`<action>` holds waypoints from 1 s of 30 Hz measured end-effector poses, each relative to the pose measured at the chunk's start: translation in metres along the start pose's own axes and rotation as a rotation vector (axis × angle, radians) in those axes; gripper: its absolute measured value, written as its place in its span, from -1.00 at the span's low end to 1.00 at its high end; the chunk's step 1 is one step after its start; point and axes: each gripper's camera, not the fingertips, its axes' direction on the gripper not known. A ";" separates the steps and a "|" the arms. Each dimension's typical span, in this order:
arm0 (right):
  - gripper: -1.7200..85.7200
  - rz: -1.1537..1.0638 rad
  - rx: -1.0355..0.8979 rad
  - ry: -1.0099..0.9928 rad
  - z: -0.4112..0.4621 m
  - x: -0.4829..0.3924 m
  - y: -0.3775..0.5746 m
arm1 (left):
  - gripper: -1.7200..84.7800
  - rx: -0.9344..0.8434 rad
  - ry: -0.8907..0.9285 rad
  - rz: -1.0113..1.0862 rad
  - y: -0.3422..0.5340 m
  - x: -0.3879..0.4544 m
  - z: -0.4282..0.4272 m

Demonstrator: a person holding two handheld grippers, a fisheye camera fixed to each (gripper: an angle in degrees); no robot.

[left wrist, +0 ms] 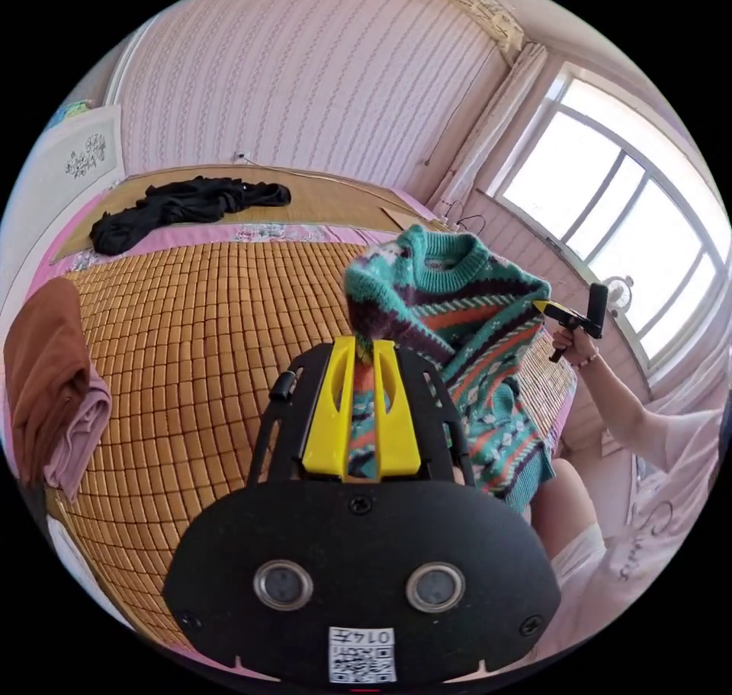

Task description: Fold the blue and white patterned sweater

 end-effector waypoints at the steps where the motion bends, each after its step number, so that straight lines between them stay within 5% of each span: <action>1: -0.82 -0.004 -0.024 -0.027 -0.005 -0.006 0.013 | -0.88 -0.005 0.029 0.001 0.017 0.000 -0.008; 6: -0.89 0.231 -0.252 0.152 -0.034 -0.051 0.145 | -0.97 -0.141 -0.042 -0.149 0.171 0.001 -0.058; 8: -0.93 0.315 -0.205 0.220 -0.047 -0.069 0.170 | -0.98 -0.139 -0.039 -0.200 0.201 0.006 -0.072; 12: -0.94 0.389 -0.060 0.197 -0.052 -0.104 0.175 | -0.97 -0.170 -0.126 -0.049 0.214 0.051 -0.075; 17: -0.77 0.471 -0.110 0.289 -0.003 -0.121 0.163 | -0.81 -0.157 -0.278 0.021 0.214 0.076 -0.022; 20: -0.62 0.576 -0.142 0.215 0.033 -0.120 0.164 | -0.66 -0.122 -0.164 -0.185 0.212 0.050 0.013; 24: -0.77 0.570 -0.239 0.280 0.055 -0.126 0.148 | -0.75 -0.218 -0.022 -0.412 0.211 0.010 0.068; 30: -0.87 0.485 -0.128 0.144 0.005 -0.139 0.113 | -0.87 -0.124 0.090 -0.254 0.201 0.045 0.034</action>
